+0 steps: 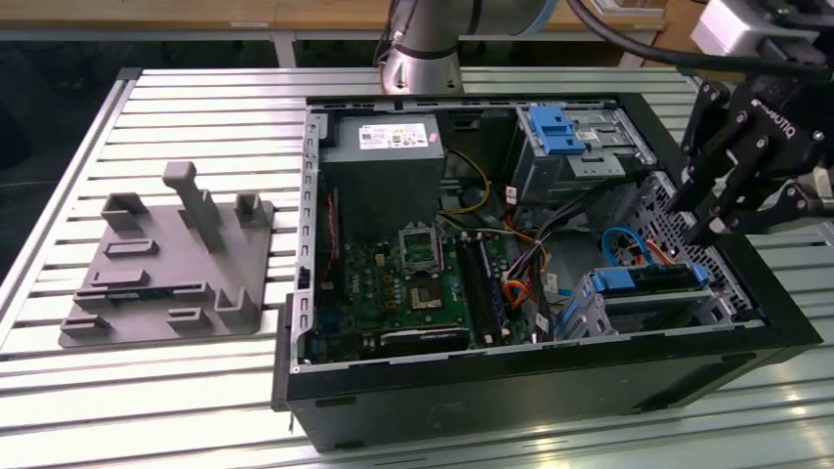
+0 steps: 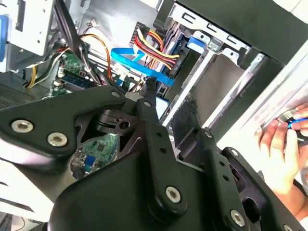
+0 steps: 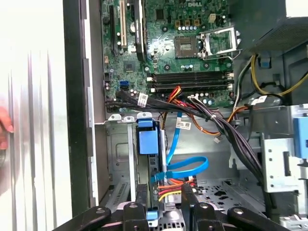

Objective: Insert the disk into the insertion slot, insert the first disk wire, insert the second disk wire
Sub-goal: 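Insert the second disk wire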

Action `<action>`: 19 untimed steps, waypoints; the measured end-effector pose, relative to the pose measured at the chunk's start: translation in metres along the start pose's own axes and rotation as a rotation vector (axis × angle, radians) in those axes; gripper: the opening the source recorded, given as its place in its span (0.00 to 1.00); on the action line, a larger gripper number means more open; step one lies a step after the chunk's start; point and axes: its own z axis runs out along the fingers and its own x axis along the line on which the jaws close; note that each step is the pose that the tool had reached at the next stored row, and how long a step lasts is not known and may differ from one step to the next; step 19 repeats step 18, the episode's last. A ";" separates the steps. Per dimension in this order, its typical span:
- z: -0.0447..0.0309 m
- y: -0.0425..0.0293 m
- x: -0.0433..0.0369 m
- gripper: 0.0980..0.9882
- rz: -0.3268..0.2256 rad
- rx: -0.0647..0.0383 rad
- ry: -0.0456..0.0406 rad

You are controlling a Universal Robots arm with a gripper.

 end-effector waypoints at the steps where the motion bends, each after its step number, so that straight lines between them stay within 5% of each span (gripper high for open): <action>1: -0.0021 0.0002 -0.0006 0.35 0.000 0.000 0.0025; 8: -0.0053 0.0004 -0.0017 0.33 0.001 0.001 0.0087; 13: -0.0053 0.0004 -0.0017 0.06 0.001 0.001 0.0093; 19: -0.0053 0.0004 -0.0017 0.00 0.001 0.001 0.0098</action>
